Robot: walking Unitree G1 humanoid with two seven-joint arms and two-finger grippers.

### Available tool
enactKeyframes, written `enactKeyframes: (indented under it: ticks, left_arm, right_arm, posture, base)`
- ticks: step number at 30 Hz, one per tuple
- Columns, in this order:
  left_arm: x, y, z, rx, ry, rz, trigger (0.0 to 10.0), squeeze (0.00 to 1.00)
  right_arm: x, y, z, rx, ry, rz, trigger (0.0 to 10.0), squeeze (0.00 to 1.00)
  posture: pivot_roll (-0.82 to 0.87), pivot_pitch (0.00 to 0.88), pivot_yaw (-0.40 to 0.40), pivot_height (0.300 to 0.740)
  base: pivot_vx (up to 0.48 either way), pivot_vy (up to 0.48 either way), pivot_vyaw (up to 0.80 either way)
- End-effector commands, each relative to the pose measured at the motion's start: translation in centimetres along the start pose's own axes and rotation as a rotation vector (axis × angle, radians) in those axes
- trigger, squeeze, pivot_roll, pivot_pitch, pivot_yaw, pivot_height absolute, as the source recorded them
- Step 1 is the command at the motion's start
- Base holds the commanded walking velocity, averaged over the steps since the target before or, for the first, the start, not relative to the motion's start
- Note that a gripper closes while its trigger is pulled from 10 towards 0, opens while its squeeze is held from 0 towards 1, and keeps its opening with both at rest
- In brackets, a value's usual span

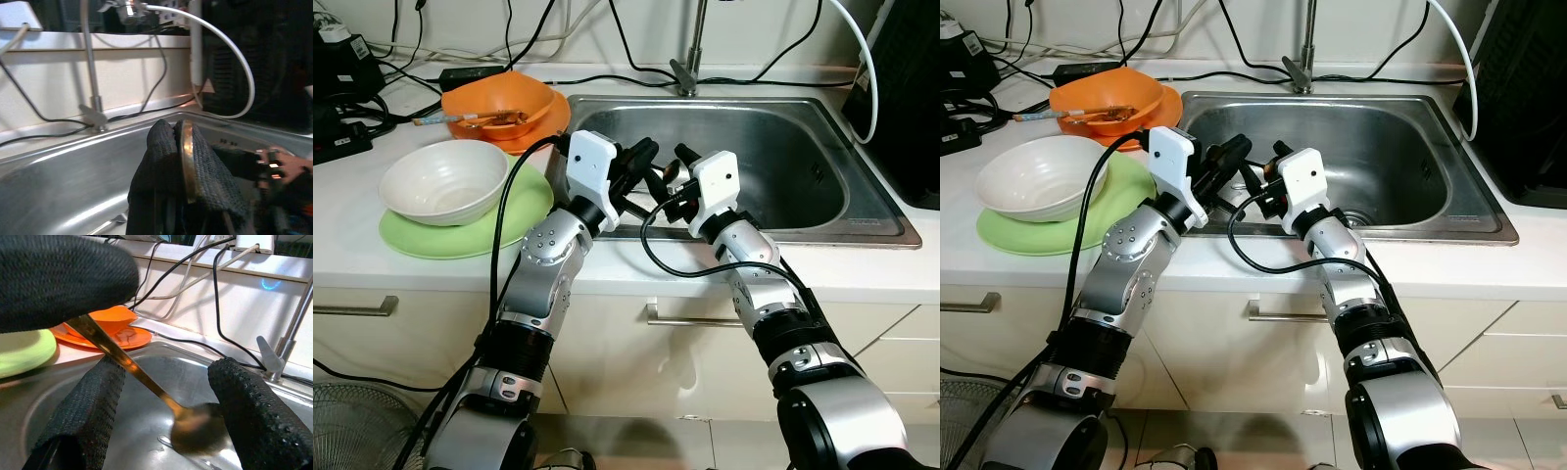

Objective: Kitchen organization

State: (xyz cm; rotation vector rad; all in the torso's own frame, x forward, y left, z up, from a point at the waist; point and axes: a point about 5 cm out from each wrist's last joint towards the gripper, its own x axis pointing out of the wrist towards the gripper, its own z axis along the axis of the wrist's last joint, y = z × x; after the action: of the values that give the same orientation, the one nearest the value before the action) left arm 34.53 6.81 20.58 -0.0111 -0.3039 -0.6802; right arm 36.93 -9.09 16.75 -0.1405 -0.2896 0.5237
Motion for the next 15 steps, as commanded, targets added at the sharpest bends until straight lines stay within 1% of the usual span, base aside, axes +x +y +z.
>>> enactKeyframes:
  ticks: [1, 6, 14, 15]
  left_arm:
    - [-0.05, -0.43, 0.11, 0.001, 0.002, -0.031, 10.0, 0.00]
    - [-0.09, -0.73, 0.04, -0.007, 0.002, -0.041, 10.0, 0.00]
    - [-0.18, -0.98, 0.05, -0.010, 0.005, -0.050, 10.0, 0.00]
    - [-0.20, -0.94, 0.10, -0.005, 0.002, -0.044, 10.0, 0.00]
  right_arm:
    - [0.56, 0.28, 0.43, -0.011, -0.005, 0.021, 10.0, 0.00]
    - [0.55, 0.59, 0.28, -0.006, -0.002, 0.029, 10.0, 0.00]
    - [0.50, 0.51, 0.17, -0.005, 0.002, 0.025, 10.0, 0.00]
    - [0.45, 0.51, 0.06, -0.010, 0.009, 0.025, 3.5, 0.00]
  posture:
    - [-0.02, 0.000, 0.062, 0.740]
    - [-0.02, 0.000, 0.059, 0.740]
    - [-0.02, 0.000, 0.057, 0.740]
    - [-0.02, 0.000, 0.058, 0.740]
  base:
    - [0.000, 0.000, 0.00]
    - [0.000, 0.000, 0.00]
    - [0.000, 0.000, 0.00]
    - [0.000, 0.000, 0.00]
